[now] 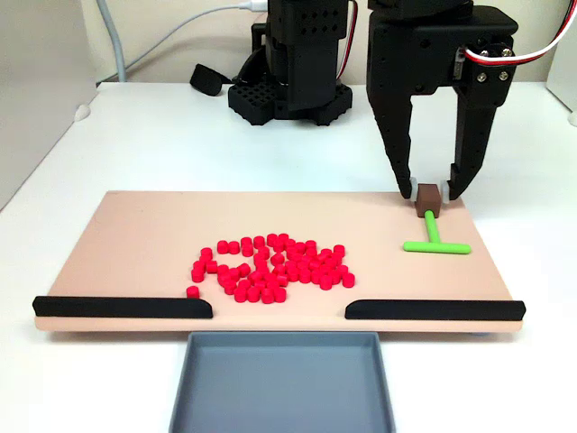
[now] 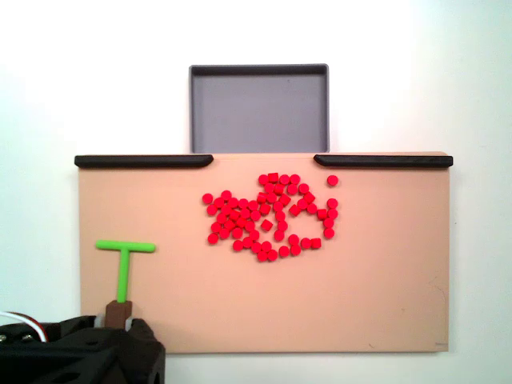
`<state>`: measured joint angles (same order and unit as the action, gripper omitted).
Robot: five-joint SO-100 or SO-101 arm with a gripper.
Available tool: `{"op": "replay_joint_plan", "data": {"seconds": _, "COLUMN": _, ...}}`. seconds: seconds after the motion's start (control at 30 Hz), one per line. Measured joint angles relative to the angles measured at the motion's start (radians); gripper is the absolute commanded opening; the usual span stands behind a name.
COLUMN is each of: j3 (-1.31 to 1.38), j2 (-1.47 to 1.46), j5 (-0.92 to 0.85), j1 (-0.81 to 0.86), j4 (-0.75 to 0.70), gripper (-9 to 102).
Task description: Grasp a green tool by the dark brown handle.
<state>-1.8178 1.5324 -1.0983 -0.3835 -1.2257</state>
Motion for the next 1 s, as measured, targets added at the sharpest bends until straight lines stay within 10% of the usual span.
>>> {"op": "replay_joint_plan", "data": {"seconds": 1.0, "j3": -0.002, "j2": -0.009, "j5": -0.021, "j1": -0.006, "j4": 0.0, "gripper": 0}}
